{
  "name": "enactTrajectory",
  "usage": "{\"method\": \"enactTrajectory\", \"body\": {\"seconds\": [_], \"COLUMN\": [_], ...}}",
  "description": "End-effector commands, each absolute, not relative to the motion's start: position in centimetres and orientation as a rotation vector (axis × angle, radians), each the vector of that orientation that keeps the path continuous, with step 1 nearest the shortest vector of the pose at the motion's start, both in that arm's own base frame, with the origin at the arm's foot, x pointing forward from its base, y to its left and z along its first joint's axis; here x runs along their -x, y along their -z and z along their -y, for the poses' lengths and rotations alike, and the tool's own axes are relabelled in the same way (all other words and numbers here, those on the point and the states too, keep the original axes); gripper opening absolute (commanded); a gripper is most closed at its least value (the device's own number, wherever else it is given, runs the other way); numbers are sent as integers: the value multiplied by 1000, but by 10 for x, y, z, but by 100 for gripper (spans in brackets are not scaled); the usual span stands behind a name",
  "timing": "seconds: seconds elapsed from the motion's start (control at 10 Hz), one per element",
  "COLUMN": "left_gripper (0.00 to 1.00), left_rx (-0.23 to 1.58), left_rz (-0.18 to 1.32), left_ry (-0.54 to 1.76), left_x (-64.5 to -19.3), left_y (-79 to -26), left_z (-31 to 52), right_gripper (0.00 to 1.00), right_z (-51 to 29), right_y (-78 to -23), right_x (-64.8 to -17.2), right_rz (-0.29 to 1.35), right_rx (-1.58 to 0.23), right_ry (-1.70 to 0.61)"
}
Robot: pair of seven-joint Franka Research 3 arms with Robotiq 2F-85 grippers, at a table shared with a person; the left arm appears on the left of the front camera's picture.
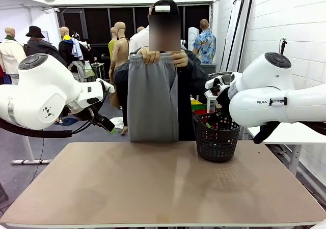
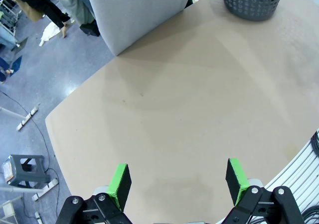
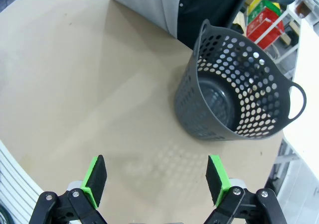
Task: Fold the training pants.
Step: Grab both ends of the Training pants handed by a person.
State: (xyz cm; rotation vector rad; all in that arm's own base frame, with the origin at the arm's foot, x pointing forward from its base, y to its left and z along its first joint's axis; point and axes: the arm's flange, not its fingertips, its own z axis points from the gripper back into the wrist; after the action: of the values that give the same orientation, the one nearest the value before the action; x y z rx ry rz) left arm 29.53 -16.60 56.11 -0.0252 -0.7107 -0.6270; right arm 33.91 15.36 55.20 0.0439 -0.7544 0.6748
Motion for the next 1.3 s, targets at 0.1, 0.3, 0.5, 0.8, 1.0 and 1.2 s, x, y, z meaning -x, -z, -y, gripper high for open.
{"method": "enactTrajectory", "body": {"seconds": [0.1,0.3,0.5,0.8,1.0,1.2], "left_gripper": [100,100,100,100,100,100], "left_rx": [24,24,24,24,24,24], "left_rz": [707,707,707,707,707,707], "left_ry": [636,636,636,636,636,636], "left_x": [-295,-295,-295,-295,-295,-295], "left_y": [-560,-560,-560,-560,-560,-560], "left_z": [166,166,166,166,166,166], "right_gripper": [100,100,100,100,100,100], "right_z": [-153,-153,-153,-153,-153,-153], "right_y": [-552,-552,-552,-552,-552,-552], "right_x": [-339,-339,-339,-339,-339,-339], "right_rz": [755,755,755,755,755,755], "right_rx": [-44,-44,-44,-44,-44,-44], "right_ry": [-675,-675,-675,-675,-675,-675]}}
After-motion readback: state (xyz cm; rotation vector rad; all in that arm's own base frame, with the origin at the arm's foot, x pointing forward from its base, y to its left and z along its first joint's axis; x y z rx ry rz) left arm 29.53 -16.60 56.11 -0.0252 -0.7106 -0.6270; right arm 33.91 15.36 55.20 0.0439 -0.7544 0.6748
